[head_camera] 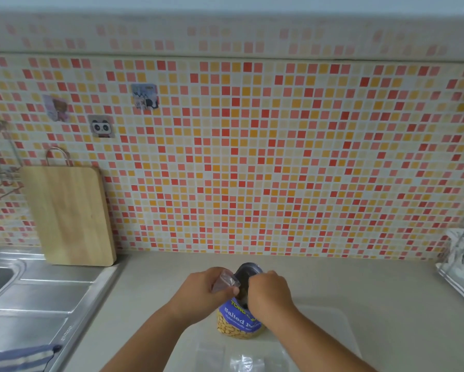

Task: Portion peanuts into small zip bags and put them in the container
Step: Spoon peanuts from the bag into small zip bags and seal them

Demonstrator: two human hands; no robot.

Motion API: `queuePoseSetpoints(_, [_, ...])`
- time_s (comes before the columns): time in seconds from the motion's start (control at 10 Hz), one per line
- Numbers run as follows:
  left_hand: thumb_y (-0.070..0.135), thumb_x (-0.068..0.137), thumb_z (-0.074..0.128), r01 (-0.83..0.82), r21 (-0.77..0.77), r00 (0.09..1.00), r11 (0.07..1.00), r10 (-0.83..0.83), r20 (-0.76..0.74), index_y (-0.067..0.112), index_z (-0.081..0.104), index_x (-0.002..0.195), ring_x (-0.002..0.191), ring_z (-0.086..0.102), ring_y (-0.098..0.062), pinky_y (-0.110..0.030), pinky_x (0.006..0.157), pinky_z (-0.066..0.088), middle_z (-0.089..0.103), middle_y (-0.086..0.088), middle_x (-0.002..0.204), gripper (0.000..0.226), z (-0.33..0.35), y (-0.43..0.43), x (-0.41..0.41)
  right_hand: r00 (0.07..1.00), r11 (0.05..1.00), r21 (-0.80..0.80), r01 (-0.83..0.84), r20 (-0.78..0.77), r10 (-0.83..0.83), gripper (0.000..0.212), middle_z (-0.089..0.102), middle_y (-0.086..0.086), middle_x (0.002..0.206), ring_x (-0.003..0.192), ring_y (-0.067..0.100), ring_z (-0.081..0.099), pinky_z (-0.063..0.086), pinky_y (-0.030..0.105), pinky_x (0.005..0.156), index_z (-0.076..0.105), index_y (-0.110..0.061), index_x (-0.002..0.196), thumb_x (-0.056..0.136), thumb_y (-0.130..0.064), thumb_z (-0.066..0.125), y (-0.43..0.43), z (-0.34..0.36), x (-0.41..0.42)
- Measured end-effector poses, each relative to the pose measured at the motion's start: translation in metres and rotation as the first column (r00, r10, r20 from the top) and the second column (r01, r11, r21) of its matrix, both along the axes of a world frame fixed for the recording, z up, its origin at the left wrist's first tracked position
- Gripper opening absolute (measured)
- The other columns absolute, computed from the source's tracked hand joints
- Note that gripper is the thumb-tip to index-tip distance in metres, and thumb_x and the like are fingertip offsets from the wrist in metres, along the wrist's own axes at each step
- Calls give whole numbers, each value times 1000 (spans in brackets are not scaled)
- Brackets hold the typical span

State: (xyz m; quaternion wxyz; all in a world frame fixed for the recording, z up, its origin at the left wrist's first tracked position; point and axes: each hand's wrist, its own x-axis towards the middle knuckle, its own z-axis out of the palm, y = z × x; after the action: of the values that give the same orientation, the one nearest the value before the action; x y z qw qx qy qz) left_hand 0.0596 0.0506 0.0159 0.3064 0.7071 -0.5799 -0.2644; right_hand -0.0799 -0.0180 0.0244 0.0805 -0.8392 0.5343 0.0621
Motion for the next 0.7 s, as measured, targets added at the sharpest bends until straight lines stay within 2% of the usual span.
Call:
queuePoseSetpoints(0.1, [42,85,59,5,5,1000,1000,-5,-3,32,57,112,89,62,-1,-12,72,49,66,13,102,28,-2,0,-1,998,999,-34,39,53,-37,38,54,8,125,114,25,49,41,31,95,52,-17,128,91,-24,54,-2,-5,2])
queuePoseSetpoints(0.3, [40,87,58,-2,13,999,1000,2,-49,29,56,114,95,61,-7,-13,74,47,64,10,105,29,2,0,-1,961,980,65,188,193,-197,29,65,-1,110,98,21,58,45,29,86,65,-25,114,93,-25,45,-14,-10,-1])
queuePoseSetpoints(0.4, [43,87,58,-10,17,995,1000,12,-96,29,58,114,97,61,-8,-22,82,52,66,8,107,30,3,2,1,925,960,127,250,263,-275,25,66,1,99,83,19,57,46,26,70,67,-20,107,91,-24,48,-21,-11,-9])
queuePoseSetpoints(0.5, [44,88,56,-104,-35,980,994,96,-172,27,57,119,96,59,-6,-18,76,48,64,9,108,34,9,4,2,929,956,179,234,248,-274,23,59,1,79,78,19,58,40,22,59,69,-15,99,90,-22,49,-28,-4,-23])
queuePoseSetpoints(0.6, [42,88,57,-203,-99,961,974,179,-208,27,53,121,90,56,-2,-17,74,44,59,15,104,36,15,5,4,936,944,260,204,232,-266,22,53,3,85,87,18,54,41,23,74,64,-14,107,91,-13,48,-34,6,-36])
queuePoseSetpoints(0.7, [41,86,61,-227,-132,970,965,212,-116,27,53,124,93,56,-5,-20,77,43,58,14,103,41,19,4,7,946,944,279,174,220,-239,19,59,3,86,76,14,51,47,21,76,66,-15,99,90,-11,50,-40,8,-47])
